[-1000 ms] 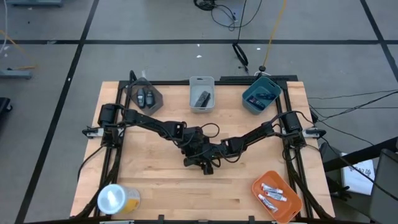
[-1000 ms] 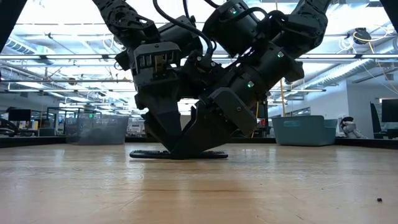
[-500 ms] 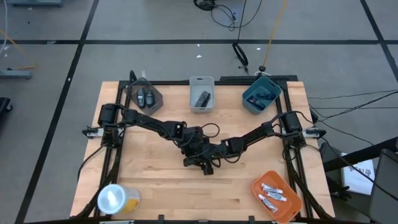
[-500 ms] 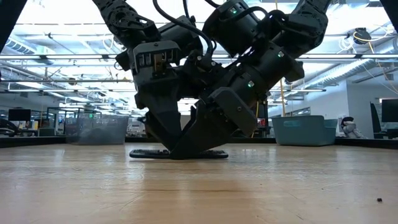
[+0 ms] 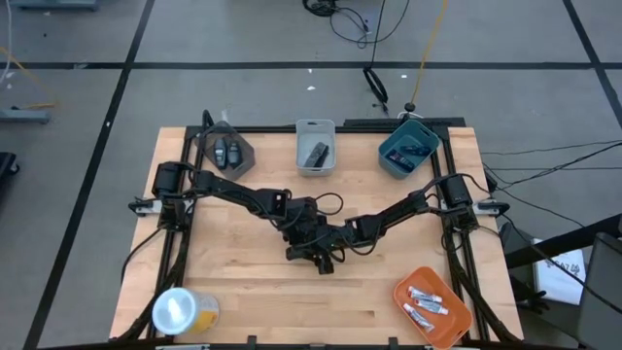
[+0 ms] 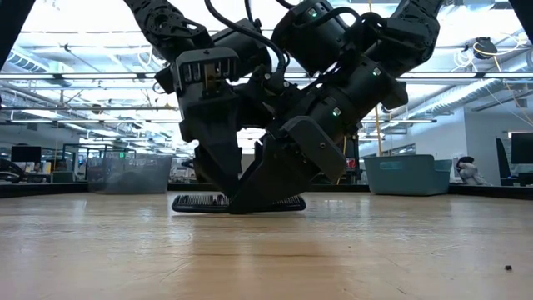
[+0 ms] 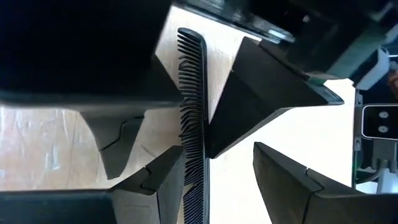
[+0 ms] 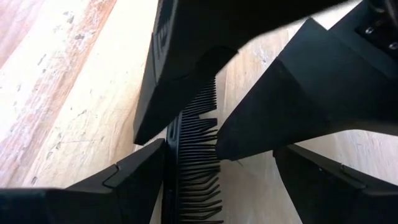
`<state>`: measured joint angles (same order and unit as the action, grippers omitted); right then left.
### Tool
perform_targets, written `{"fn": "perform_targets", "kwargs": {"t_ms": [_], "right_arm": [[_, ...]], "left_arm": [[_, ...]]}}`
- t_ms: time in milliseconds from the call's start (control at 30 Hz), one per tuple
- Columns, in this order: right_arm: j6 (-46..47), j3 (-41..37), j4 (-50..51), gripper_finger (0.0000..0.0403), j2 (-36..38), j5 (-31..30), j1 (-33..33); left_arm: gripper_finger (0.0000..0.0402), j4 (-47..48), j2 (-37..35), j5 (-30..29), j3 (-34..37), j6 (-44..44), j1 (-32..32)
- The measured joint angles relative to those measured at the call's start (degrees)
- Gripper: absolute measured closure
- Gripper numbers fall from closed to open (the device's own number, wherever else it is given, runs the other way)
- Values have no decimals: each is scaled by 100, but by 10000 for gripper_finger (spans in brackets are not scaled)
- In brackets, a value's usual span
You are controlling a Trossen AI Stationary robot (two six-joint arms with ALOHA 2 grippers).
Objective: Pick & Place Travel size toiletries
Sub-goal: Put the black comb into the gray bin
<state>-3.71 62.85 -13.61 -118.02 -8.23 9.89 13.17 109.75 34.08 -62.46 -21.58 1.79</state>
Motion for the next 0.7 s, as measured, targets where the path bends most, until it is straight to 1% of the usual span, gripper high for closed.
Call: {"fn": "perform_targets", "kwargs": {"t_ms": [267, 333, 400, 433, 500, 567, 667, 700], "right_arm": [[12, -1, -4, 114, 0, 90, -2], [50, 0, -4, 123, 0, 163, -2], [79, 0, -3, 141, -2, 226, -2], [84, 0, -1, 155, -3, 277, -2], [107, 0, -1, 196, -7, 501, -6], [132, 0, -3, 255, -7, 673, -11], [68, 0, -5, 359, -4, 826, -13], [16, 0, -3, 380, -4, 918, -15]], "left_arm": [[218, -31, -52, 159, -7, 25, 6], [218, -33, -52, 169, -7, 14, 6], [218, -33, -52, 159, -7, 26, 6], [218, -34, -52, 146, -7, 47, 6], [218, -35, -52, 133, -7, 63, 6], [218, -36, -52, 124, -7, 89, 6], [218, -29, -34, 83, -2, 86, 10], [218, -18, -31, 49, 0, 91, 8]]}}
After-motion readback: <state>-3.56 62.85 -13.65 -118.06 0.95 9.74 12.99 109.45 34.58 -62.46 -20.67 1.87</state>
